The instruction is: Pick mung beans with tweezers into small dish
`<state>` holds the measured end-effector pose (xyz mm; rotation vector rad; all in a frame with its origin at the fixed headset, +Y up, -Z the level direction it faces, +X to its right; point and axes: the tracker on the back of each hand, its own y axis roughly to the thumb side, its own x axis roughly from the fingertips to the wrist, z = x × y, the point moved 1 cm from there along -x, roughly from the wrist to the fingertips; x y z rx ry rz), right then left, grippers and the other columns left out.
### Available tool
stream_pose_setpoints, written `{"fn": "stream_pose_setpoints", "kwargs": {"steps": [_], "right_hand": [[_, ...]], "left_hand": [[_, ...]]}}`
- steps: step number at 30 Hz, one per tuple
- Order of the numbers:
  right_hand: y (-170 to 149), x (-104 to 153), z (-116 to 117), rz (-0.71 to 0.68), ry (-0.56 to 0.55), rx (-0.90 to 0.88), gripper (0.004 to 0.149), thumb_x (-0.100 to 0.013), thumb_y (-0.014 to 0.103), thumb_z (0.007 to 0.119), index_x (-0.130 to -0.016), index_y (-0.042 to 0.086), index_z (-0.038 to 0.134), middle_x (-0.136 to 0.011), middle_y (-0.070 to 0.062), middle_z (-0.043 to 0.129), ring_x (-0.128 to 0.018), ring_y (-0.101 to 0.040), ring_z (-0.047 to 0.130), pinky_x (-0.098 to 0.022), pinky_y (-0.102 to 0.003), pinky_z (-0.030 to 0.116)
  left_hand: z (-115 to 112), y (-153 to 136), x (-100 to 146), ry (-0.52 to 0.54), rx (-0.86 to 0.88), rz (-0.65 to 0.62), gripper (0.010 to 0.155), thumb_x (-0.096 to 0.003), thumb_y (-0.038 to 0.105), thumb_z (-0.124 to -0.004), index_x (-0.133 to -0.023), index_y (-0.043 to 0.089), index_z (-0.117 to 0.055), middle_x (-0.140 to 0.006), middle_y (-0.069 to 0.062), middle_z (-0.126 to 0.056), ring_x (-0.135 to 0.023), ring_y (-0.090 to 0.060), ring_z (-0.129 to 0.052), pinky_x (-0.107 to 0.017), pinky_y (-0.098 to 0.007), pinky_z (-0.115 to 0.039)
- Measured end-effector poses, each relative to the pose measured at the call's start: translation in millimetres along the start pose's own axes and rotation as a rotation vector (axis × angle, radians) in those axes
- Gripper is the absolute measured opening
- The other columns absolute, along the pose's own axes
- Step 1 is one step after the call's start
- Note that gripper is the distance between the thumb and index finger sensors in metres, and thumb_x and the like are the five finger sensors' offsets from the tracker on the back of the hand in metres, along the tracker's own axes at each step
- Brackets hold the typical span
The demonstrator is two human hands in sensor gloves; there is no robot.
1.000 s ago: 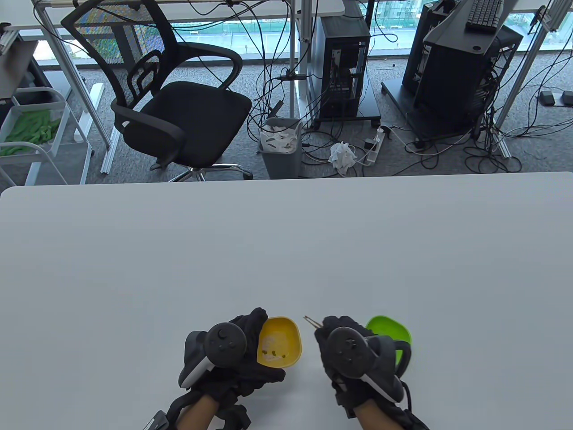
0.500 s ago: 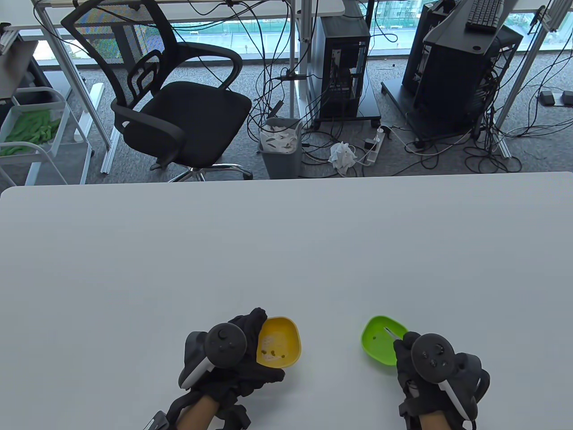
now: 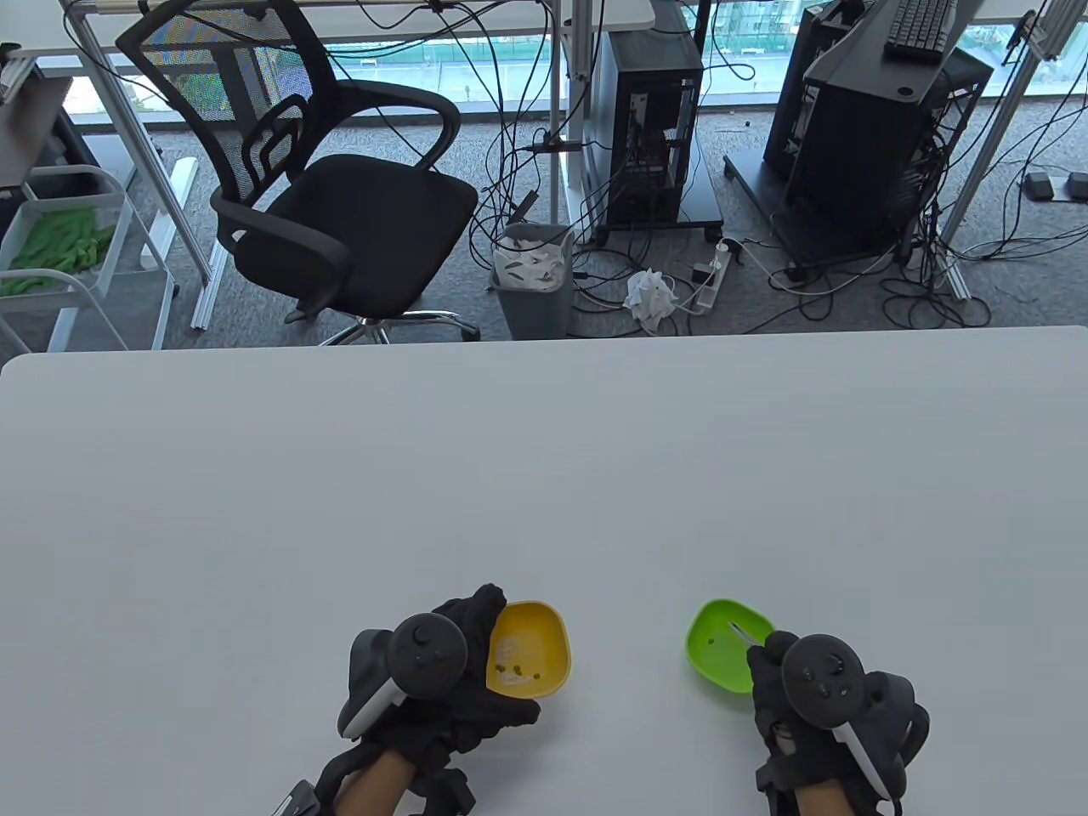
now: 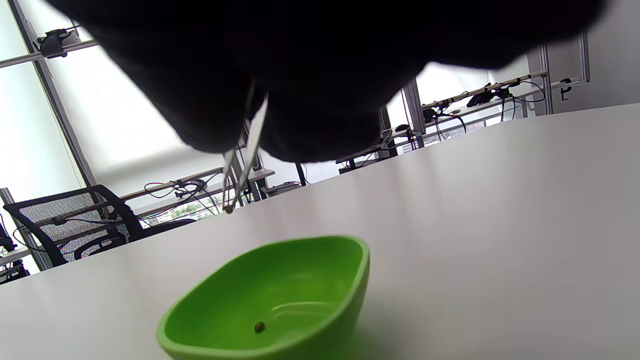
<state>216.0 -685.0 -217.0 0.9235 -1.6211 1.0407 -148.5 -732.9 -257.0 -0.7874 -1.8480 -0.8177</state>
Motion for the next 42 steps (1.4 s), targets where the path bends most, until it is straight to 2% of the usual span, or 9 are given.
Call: {"fn": "stream_pose_setpoints", "kwargs": {"steps": [17, 21, 25, 28, 31, 35, 42], "right_hand": [[9, -1, -3, -0.029, -0.006, -0.013, 0.036, -0.046, 0.032, 0.090, -0.068, 0.005, 0.098, -0.050, -0.016, 0.099, -0.022, -0.009, 0.092, -0.017, -0.031, 0.087], [43, 2, -9, -0.134, -0.021, -0.027, 0.036, -0.046, 0.032, 0.090, -0.069, 0.004, 0.097, -0.050, -0.016, 0.098, -0.022, -0.009, 0.092, -0.017, -0.031, 0.087], [101, 10, -10, -0.313, 0.011, -0.061, 0.038, -0.047, 0.032, 0.090, -0.070, 0.004, 0.096, -0.051, -0.017, 0.098, -0.023, -0.009, 0.092, -0.018, -0.031, 0.087], [144, 19, 0, -0.434, 0.040, -0.006, 0.038, -0.046, 0.033, 0.090, -0.070, 0.004, 0.096, -0.052, -0.016, 0.098, -0.024, -0.008, 0.092, -0.018, -0.031, 0.087], [172, 28, 16, -0.517, 0.081, 0.024, 0.038, -0.046, 0.033, 0.090, -0.070, 0.005, 0.096, -0.052, -0.016, 0.098, -0.024, -0.008, 0.092, -0.018, -0.031, 0.087], [184, 36, 36, -0.578, 0.147, 0.043, 0.038, -0.046, 0.033, 0.091, -0.070, 0.003, 0.097, -0.052, -0.016, 0.098, -0.024, -0.009, 0.092, -0.018, -0.031, 0.087], [189, 40, 50, -0.602, 0.186, 0.113, 0.038, -0.045, 0.033, 0.091, -0.069, 0.004, 0.097, -0.051, -0.016, 0.098, -0.024, -0.009, 0.092, -0.018, -0.031, 0.087]], "left_hand": [[0, 1, 0, -0.001, -0.001, -0.001, 0.123, -0.0324, 0.061, -0.099, -0.115, 0.018, -0.019, -0.119, -0.009, -0.035, -0.113, -0.044, -0.032, -0.077, -0.070, -0.022], [0, 1, 0, -0.003, -0.001, -0.001, 0.123, -0.0324, 0.061, -0.099, -0.115, 0.018, -0.019, -0.119, -0.007, -0.035, -0.113, -0.044, -0.032, -0.077, -0.070, -0.022], [0, 1, 0, -0.006, -0.004, 0.000, 0.123, -0.0324, 0.061, -0.099, -0.115, 0.018, -0.019, -0.119, -0.007, -0.035, -0.113, -0.044, -0.032, -0.077, -0.070, -0.022], [0, 1, 0, -0.005, -0.004, 0.001, 0.123, -0.0322, 0.061, -0.099, -0.115, 0.018, -0.019, -0.119, -0.010, -0.035, -0.113, -0.044, -0.032, -0.077, -0.070, -0.022], [0, 1, 0, -0.005, -0.004, 0.001, 0.123, -0.0321, 0.061, -0.099, -0.115, 0.018, -0.019, -0.119, -0.008, -0.035, -0.112, -0.045, -0.032, -0.077, -0.070, -0.022], [0, 1, 0, -0.006, -0.002, 0.000, 0.124, -0.0318, 0.062, -0.099, -0.115, 0.018, -0.019, -0.119, -0.008, -0.035, -0.112, -0.045, -0.032, -0.077, -0.070, -0.022], [-1, 2, 0, -0.010, -0.009, -0.008, 0.124, -0.0315, 0.062, -0.100, -0.115, 0.018, -0.018, -0.119, -0.009, -0.035, -0.112, -0.045, -0.032, -0.077, -0.070, -0.022]]}}
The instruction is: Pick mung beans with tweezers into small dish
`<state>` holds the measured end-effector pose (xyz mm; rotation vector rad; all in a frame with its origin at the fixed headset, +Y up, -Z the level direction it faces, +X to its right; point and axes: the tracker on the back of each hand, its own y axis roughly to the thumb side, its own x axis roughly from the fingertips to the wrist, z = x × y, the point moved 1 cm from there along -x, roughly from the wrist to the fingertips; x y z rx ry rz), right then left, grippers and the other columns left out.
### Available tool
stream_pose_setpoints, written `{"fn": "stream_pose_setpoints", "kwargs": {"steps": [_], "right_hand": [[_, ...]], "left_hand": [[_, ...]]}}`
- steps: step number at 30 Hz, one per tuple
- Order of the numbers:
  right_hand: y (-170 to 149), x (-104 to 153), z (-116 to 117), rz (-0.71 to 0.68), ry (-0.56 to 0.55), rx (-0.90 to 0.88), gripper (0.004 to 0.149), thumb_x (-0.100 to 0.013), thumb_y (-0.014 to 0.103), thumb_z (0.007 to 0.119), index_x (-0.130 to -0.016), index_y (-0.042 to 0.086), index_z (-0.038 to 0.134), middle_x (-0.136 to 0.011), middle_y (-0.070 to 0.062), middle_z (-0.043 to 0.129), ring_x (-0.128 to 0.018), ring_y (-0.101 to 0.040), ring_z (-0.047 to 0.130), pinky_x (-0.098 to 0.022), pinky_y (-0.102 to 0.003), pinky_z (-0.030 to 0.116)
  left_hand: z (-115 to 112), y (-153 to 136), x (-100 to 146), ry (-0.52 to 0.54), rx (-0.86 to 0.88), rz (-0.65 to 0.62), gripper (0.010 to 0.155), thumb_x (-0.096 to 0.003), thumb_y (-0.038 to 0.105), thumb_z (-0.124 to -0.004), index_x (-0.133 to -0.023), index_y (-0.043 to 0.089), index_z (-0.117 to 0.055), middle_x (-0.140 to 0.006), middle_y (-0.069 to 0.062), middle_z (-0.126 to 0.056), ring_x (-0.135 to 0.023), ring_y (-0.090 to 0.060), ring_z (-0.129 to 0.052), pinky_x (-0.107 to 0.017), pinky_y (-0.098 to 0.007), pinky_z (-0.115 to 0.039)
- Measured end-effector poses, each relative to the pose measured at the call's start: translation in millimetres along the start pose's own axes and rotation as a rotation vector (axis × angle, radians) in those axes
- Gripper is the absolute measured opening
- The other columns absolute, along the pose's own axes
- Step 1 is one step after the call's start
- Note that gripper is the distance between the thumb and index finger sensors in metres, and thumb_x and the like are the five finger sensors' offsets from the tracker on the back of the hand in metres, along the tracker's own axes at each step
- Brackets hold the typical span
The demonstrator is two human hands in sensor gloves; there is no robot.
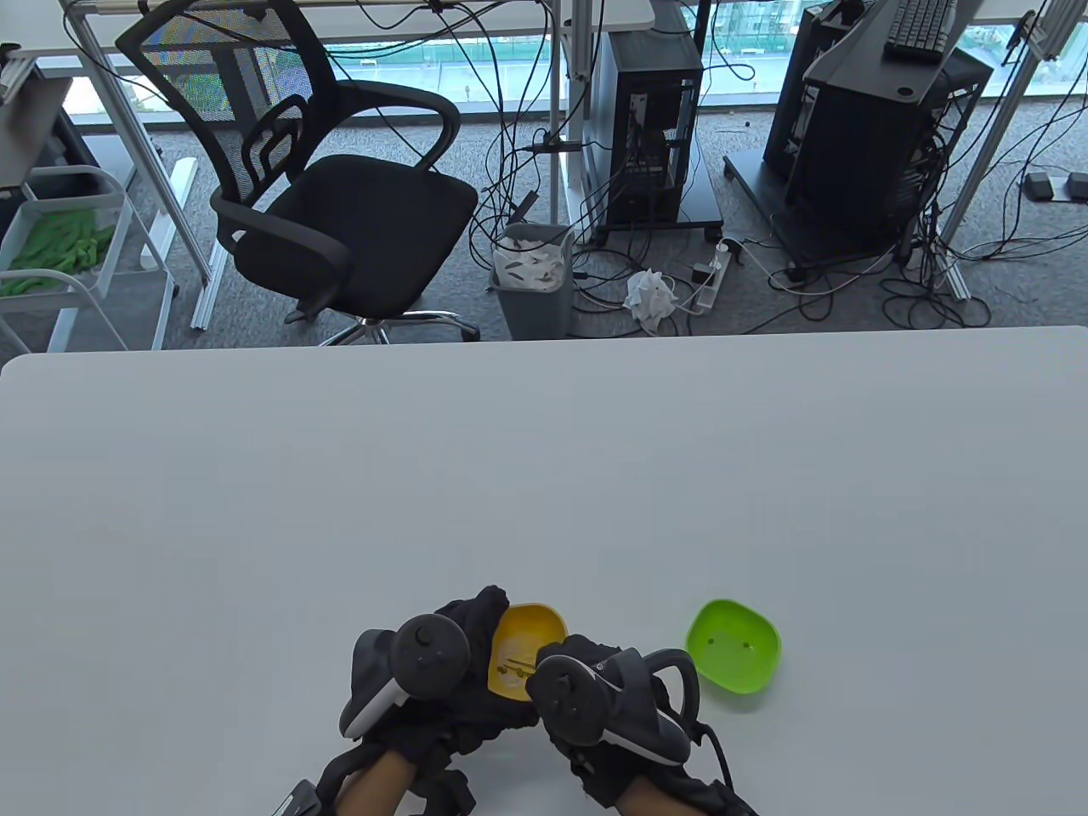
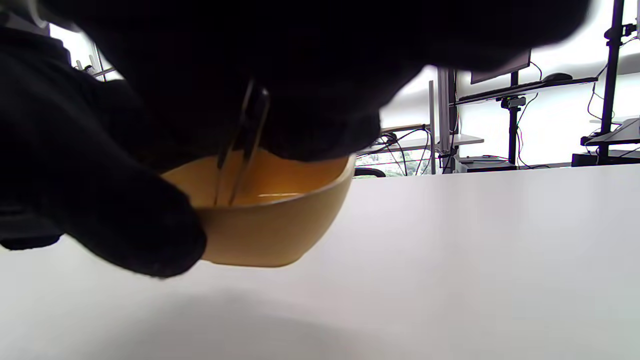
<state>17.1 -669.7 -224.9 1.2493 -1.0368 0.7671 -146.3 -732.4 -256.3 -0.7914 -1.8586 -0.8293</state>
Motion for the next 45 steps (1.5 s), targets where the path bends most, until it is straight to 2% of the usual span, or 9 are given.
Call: {"fn": "stream_pose_setpoints", "kwargs": {"steps": [20, 28, 32, 38, 42, 45], "right_hand": [[3, -1, 5, 0.000, 0.041, 0.015, 0.036, -0.046, 0.032, 0.091, -0.068, 0.004, 0.099, -0.051, -0.015, 0.099, -0.023, -0.009, 0.092, -0.018, -0.031, 0.087], [-8, 5, -5, 0.028, -0.015, -0.037, 0.034, -0.045, 0.032, 0.091, -0.067, 0.007, 0.099, -0.050, -0.015, 0.099, -0.023, -0.008, 0.092, -0.018, -0.031, 0.087], [-28, 15, -22, 0.078, -0.081, -0.074, 0.035, -0.045, 0.032, 0.091, -0.067, 0.006, 0.099, -0.050, -0.015, 0.099, -0.023, -0.008, 0.092, -0.017, -0.031, 0.087], [-91, 40, -55, 0.258, -0.211, -0.120, 0.035, -0.045, 0.032, 0.091, -0.067, 0.006, 0.099, -0.050, -0.015, 0.099, -0.022, -0.008, 0.092, -0.017, -0.031, 0.087], [-128, 57, -64, 0.372, -0.254, -0.105, 0.035, -0.045, 0.032, 0.091, -0.067, 0.006, 0.099, -0.050, -0.016, 0.099, -0.022, -0.008, 0.092, -0.017, -0.031, 0.087], [-143, 65, -62, 0.423, -0.252, -0.098, 0.035, -0.046, 0.032, 0.091, -0.067, 0.006, 0.099, -0.050, -0.016, 0.099, -0.022, -0.008, 0.092, -0.017, -0.031, 0.087]], "left_hand": [[-1, 1, 1, -0.007, -0.010, -0.005, 0.124, -0.0311, 0.062, -0.100, -0.115, 0.018, -0.019, -0.119, -0.009, -0.035, -0.112, -0.044, -0.033, -0.077, -0.070, -0.022], [-1, 1, 1, -0.001, 0.000, -0.005, 0.124, -0.0315, 0.062, -0.100, -0.115, 0.018, -0.019, -0.119, -0.009, -0.035, -0.112, -0.044, -0.033, -0.077, -0.070, -0.022], [0, 1, 1, 0.000, 0.001, -0.005, 0.123, -0.0320, 0.062, -0.099, -0.115, 0.018, -0.019, -0.119, -0.009, -0.035, -0.112, -0.045, -0.033, -0.077, -0.070, -0.022], [1, -1, 1, 0.003, 0.011, -0.004, 0.123, -0.0323, 0.062, -0.099, -0.115, 0.018, -0.019, -0.119, -0.009, -0.035, -0.113, -0.044, -0.032, -0.077, -0.070, -0.022], [3, -1, 1, 0.009, 0.014, -0.007, 0.123, -0.0321, 0.062, -0.099, -0.115, 0.018, -0.019, -0.119, -0.009, -0.035, -0.112, -0.045, -0.032, -0.077, -0.070, -0.022], [2, -1, 1, 0.010, 0.010, -0.009, 0.123, -0.0322, 0.062, -0.099, -0.115, 0.018, -0.019, -0.119, -0.009, -0.035, -0.112, -0.044, -0.032, -0.077, -0.070, -0.022]]}}
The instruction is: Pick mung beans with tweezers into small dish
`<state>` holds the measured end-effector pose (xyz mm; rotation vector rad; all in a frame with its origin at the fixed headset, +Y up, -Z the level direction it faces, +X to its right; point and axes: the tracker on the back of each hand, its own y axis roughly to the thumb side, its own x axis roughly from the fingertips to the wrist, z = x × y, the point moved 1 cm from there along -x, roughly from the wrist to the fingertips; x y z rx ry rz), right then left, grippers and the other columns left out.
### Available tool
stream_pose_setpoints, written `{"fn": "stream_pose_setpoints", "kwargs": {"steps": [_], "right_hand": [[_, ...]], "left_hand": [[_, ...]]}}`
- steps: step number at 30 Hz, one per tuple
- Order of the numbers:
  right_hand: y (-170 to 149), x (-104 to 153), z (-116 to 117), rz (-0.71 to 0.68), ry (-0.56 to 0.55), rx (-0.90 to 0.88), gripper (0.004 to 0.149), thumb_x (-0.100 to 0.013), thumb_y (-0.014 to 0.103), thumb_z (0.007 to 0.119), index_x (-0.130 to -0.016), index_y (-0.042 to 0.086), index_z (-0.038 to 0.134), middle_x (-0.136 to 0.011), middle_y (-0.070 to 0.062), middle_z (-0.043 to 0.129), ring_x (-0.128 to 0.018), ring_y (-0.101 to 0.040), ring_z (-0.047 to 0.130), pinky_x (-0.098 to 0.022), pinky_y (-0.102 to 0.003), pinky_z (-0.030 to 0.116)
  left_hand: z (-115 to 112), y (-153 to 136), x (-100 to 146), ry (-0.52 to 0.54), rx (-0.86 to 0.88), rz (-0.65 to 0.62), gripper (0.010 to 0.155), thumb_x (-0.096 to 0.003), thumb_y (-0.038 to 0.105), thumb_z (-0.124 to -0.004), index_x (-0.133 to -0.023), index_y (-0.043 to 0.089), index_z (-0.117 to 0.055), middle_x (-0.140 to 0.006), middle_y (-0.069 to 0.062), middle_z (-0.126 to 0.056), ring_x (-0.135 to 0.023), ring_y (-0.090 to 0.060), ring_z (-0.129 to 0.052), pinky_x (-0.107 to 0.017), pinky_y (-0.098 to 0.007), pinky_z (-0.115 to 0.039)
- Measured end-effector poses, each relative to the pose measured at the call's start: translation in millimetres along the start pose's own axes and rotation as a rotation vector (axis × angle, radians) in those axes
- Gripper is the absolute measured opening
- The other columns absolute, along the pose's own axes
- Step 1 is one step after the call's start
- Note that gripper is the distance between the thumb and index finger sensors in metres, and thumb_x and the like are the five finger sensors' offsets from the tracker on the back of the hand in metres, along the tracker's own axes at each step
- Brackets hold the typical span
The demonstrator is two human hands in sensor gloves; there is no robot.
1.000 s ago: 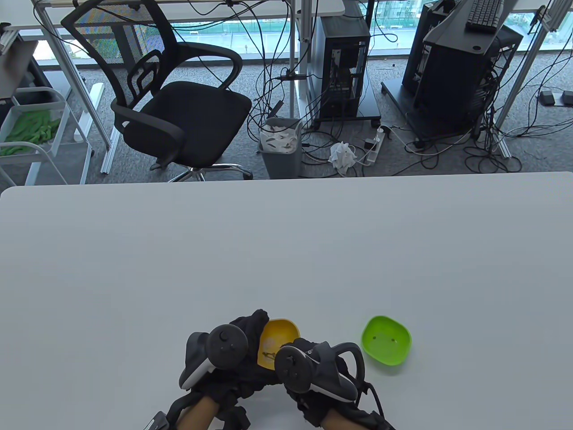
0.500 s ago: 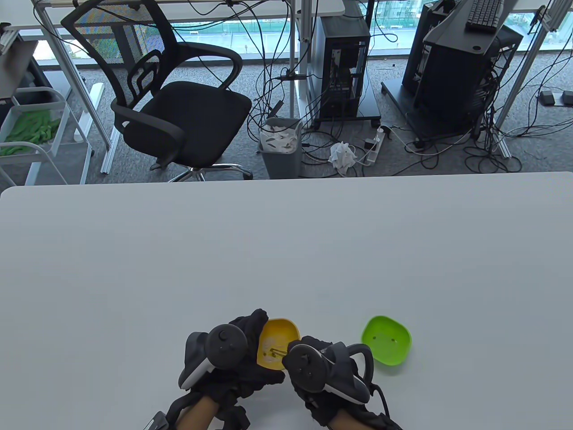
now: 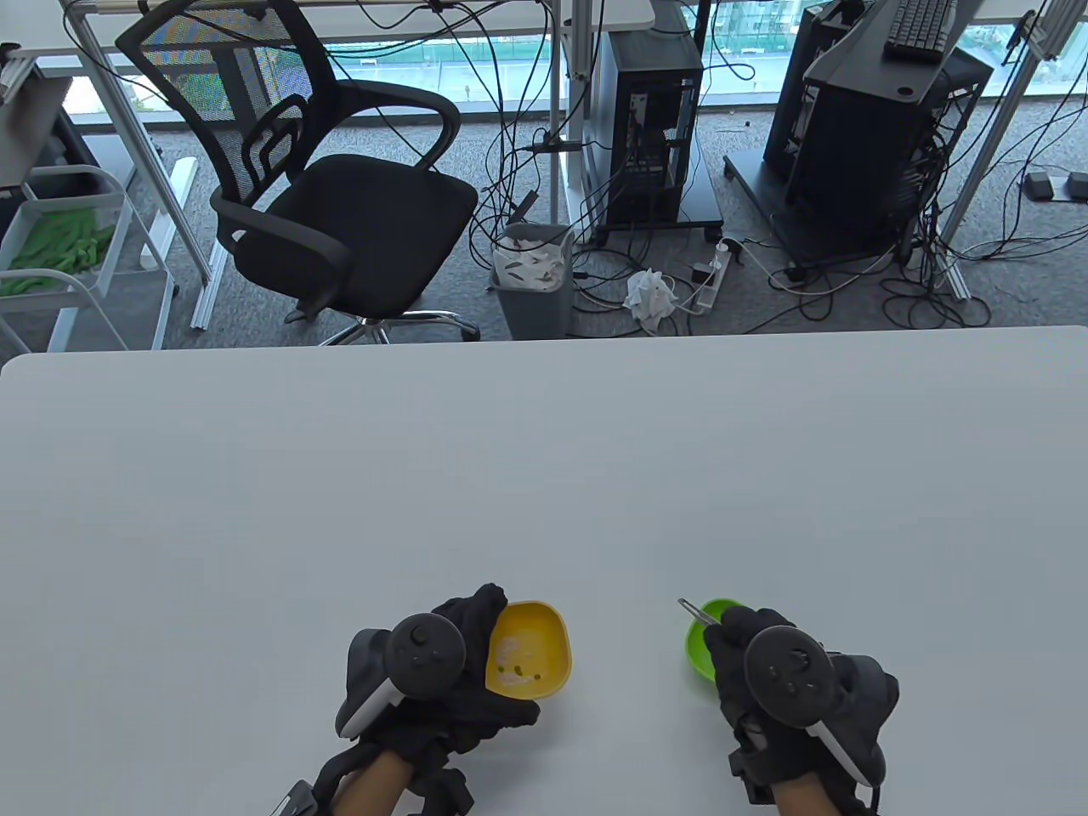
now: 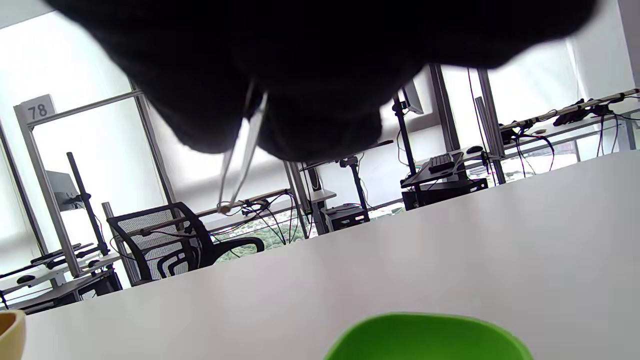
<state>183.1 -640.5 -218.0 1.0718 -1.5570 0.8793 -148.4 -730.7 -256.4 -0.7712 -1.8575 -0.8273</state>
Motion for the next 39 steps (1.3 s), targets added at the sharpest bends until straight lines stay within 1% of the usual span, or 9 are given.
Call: {"fn": "stream_pose_setpoints", "kwargs": {"steps": [5, 14, 21, 31, 32, 33, 34, 35, 39], "right_hand": [[-20, 5, 15, 0.085, 0.001, 0.050, 0.035, -0.045, 0.032, 0.091, -0.067, 0.006, 0.099, -0.049, -0.016, 0.099, -0.022, -0.008, 0.092, -0.017, -0.031, 0.087], [-34, 3, 24, 0.125, 0.042, 0.030, 0.035, -0.045, 0.032, 0.091, -0.067, 0.005, 0.098, -0.049, -0.016, 0.099, -0.022, -0.008, 0.092, -0.017, -0.031, 0.087], [-35, 5, 25, 0.136, 0.053, 0.014, 0.035, -0.046, 0.032, 0.090, -0.067, 0.006, 0.098, -0.049, -0.016, 0.099, -0.022, -0.008, 0.092, -0.017, -0.031, 0.087], [-36, 5, 27, 0.146, 0.082, 0.012, 0.035, -0.046, 0.032, 0.090, -0.067, 0.006, 0.098, -0.050, -0.016, 0.099, -0.023, -0.009, 0.092, -0.018, -0.031, 0.087], [-36, 5, 27, 0.146, 0.083, 0.011, 0.035, -0.046, 0.032, 0.090, -0.068, 0.006, 0.098, -0.050, -0.016, 0.099, -0.023, -0.009, 0.092, -0.018, -0.031, 0.087], [-36, 5, 27, 0.144, 0.080, 0.009, 0.035, -0.046, 0.032, 0.090, -0.068, 0.006, 0.098, -0.050, -0.016, 0.099, -0.023, -0.009, 0.092, -0.018, -0.031, 0.087], [-36, 5, 27, 0.141, 0.081, 0.007, 0.035, -0.046, 0.033, 0.090, -0.068, 0.006, 0.098, -0.050, -0.016, 0.099, -0.023, -0.009, 0.092, -0.018, -0.031, 0.087], [-34, 5, 27, 0.133, 0.079, 0.003, 0.035, -0.046, 0.033, 0.090, -0.068, 0.006, 0.098, -0.050, -0.016, 0.099, -0.023, -0.009, 0.092, -0.018, -0.031, 0.087], [-15, 5, 24, 0.055, 0.043, -0.012, 0.036, -0.046, 0.033, 0.090, -0.068, 0.005, 0.098, -0.050, -0.016, 0.099, -0.023, -0.009, 0.092, -0.017, -0.031, 0.087]], "left_hand": [[0, -1, 1, 0.001, -0.002, 0.003, 0.123, -0.0322, 0.062, -0.099, -0.115, 0.018, -0.019, -0.119, -0.009, -0.035, -0.112, -0.045, -0.032, -0.077, -0.070, -0.022], [-1, -1, 0, -0.005, -0.004, 0.008, 0.123, -0.0322, 0.062, -0.099, -0.115, 0.018, -0.019, -0.119, -0.009, -0.035, -0.113, -0.045, -0.032, -0.077, -0.070, -0.022], [-1, -1, 0, -0.008, -0.005, 0.008, 0.123, -0.0323, 0.062, -0.099, -0.115, 0.018, -0.019, -0.119, -0.007, -0.035, -0.113, -0.045, -0.032, -0.077, -0.070, -0.022], [-2, 0, 0, -0.011, -0.008, 0.007, 0.123, -0.0324, 0.062, -0.099, -0.115, 0.018, -0.019, -0.119, -0.009, -0.035, -0.113, -0.045, -0.032, -0.077, -0.070, -0.022], [-2, 0, 0, -0.011, -0.008, 0.007, 0.123, -0.0323, 0.062, -0.099, -0.115, 0.018, -0.019, -0.119, -0.007, -0.035, -0.113, -0.044, -0.032, -0.077, -0.070, -0.022], [-2, 0, 0, -0.012, -0.008, 0.007, 0.123, -0.0323, 0.062, -0.099, -0.115, 0.018, -0.019, -0.119, -0.009, -0.035, -0.113, -0.045, -0.032, -0.077, -0.070, -0.022], [-2, 0, 0, -0.011, -0.008, 0.006, 0.123, -0.0323, 0.062, -0.099, -0.115, 0.018, -0.019, -0.119, -0.007, -0.035, -0.112, -0.045, -0.032, -0.077, -0.070, -0.022], [-2, 0, 0, -0.010, -0.008, 0.006, 0.123, -0.0323, 0.062, -0.099, -0.115, 0.018, -0.019, -0.119, -0.009, -0.035, -0.113, -0.044, -0.032, -0.077, -0.070, -0.022], [-2, 1, -1, -0.009, -0.010, 0.004, 0.123, -0.0322, 0.062, -0.099, -0.115, 0.018, -0.019, -0.119, -0.007, -0.035, -0.113, -0.045, -0.032, -0.077, -0.070, -0.022]]}}
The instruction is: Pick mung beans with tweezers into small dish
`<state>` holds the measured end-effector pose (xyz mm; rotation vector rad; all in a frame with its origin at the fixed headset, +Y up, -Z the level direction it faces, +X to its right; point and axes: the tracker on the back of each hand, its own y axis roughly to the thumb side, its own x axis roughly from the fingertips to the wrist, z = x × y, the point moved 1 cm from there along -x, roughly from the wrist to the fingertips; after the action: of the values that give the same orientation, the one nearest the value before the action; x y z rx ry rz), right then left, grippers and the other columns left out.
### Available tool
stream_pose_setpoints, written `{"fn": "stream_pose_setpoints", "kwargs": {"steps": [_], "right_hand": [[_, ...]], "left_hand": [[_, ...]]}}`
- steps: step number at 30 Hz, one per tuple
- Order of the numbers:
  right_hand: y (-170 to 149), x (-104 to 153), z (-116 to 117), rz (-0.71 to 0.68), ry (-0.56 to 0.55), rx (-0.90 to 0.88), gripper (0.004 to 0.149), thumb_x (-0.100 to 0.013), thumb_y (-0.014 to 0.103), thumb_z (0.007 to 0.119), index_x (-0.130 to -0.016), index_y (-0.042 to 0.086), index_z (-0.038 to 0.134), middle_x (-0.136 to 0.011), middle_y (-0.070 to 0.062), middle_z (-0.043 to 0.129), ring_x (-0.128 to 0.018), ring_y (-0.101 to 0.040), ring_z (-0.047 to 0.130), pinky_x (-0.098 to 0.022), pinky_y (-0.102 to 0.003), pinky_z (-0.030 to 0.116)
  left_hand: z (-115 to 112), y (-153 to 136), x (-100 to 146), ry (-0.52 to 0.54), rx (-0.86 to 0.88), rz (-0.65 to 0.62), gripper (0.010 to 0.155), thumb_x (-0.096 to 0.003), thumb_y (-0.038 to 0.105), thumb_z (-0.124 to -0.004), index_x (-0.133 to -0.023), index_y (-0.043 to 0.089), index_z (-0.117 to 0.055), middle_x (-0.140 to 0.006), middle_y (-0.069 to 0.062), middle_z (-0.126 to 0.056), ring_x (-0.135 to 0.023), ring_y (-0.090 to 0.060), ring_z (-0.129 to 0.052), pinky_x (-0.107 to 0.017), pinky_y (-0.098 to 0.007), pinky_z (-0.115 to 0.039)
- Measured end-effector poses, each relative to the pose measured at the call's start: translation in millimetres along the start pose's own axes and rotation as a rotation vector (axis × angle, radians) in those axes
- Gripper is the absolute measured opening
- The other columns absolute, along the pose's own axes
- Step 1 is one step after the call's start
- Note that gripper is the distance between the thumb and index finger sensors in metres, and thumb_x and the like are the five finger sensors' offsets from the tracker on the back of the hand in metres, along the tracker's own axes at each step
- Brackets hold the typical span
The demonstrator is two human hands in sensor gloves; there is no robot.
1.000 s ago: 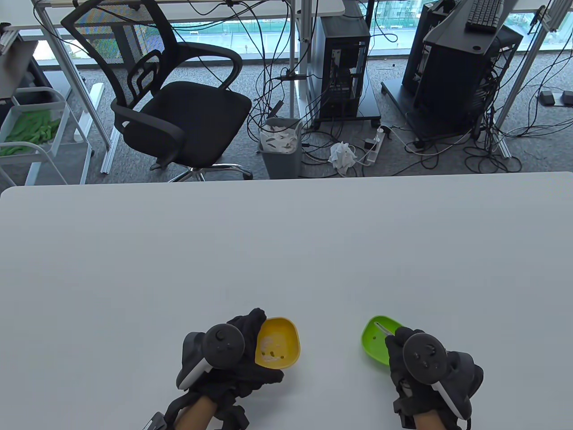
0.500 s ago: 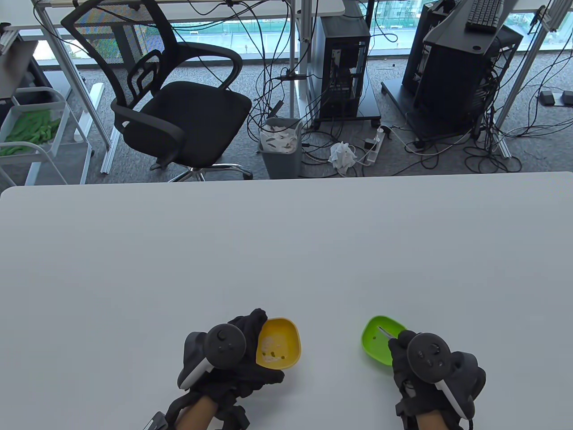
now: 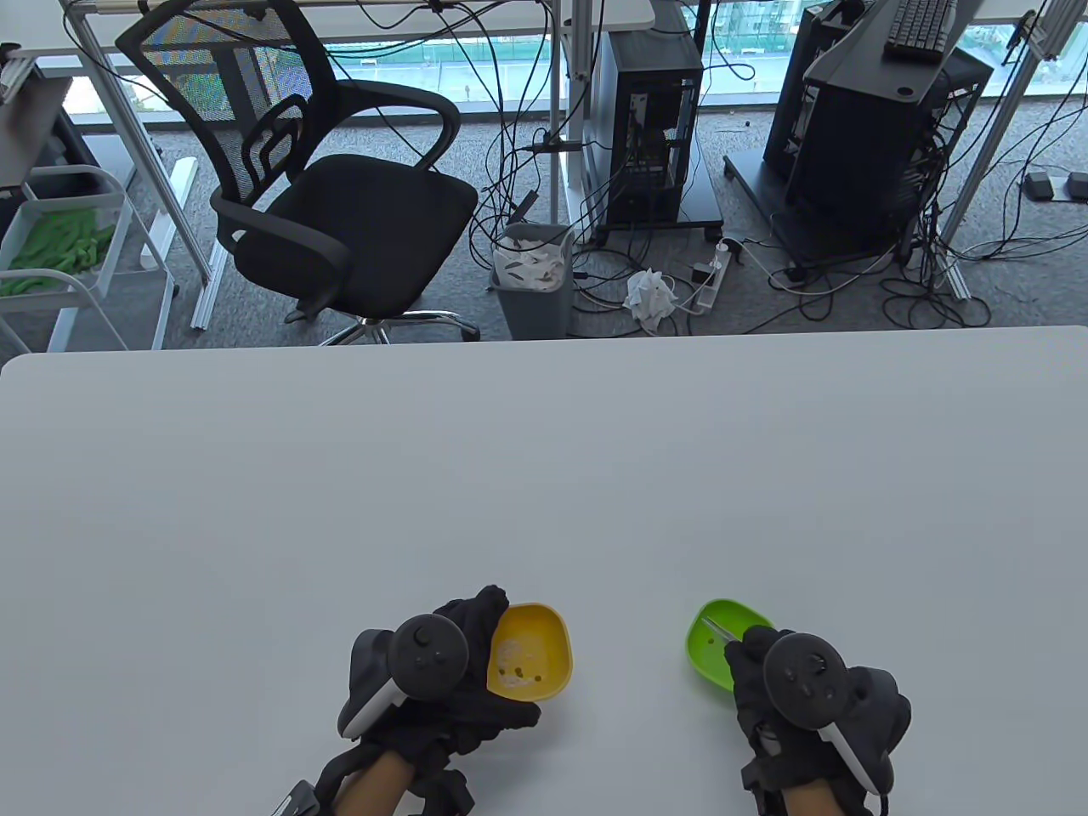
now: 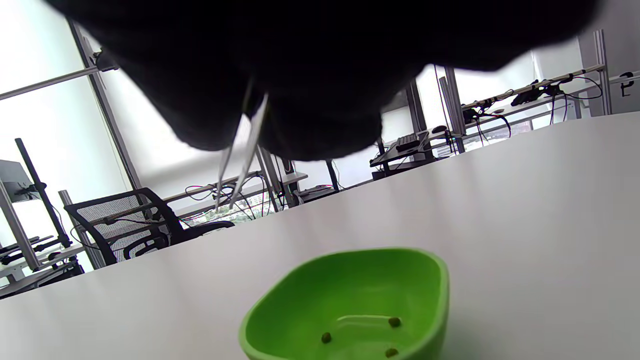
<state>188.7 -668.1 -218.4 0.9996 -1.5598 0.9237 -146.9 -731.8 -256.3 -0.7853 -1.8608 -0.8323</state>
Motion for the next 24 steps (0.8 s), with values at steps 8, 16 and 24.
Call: {"fn": "stream_pose_setpoints", "kwargs": {"steps": [8, 16, 24], "right_hand": [[99, 2, 1, -0.271, 0.028, -0.025, 0.036, -0.046, 0.033, 0.090, -0.068, 0.006, 0.098, -0.051, -0.016, 0.098, -0.023, -0.009, 0.092, -0.018, -0.031, 0.087], [147, 15, 45, -0.407, 0.146, 0.017, 0.036, -0.046, 0.033, 0.090, -0.068, 0.006, 0.098, -0.051, -0.015, 0.099, -0.023, -0.008, 0.092, -0.018, -0.031, 0.087], [156, 21, 61, -0.438, 0.190, 0.083, 0.036, -0.046, 0.033, 0.090, -0.068, 0.006, 0.098, -0.050, -0.015, 0.099, -0.023, -0.008, 0.092, -0.018, -0.031, 0.087]], "left_hand": [[-1, 0, 0, -0.003, -0.001, 0.006, 0.123, -0.0322, 0.061, -0.099, -0.115, 0.018, -0.019, -0.119, -0.007, -0.035, -0.113, -0.044, -0.032, -0.077, -0.070, -0.022], [-1, 1, 0, -0.008, -0.004, 0.005, 0.123, -0.0318, 0.061, -0.100, -0.115, 0.018, -0.019, -0.119, -0.007, -0.035, -0.113, -0.045, -0.032, -0.077, -0.070, -0.022], [0, 1, 0, -0.002, -0.003, -0.002, 0.124, -0.0311, 0.062, -0.100, -0.115, 0.018, -0.019, -0.119, -0.009, -0.035, -0.113, -0.045, -0.032, -0.077, -0.070, -0.022]]}}
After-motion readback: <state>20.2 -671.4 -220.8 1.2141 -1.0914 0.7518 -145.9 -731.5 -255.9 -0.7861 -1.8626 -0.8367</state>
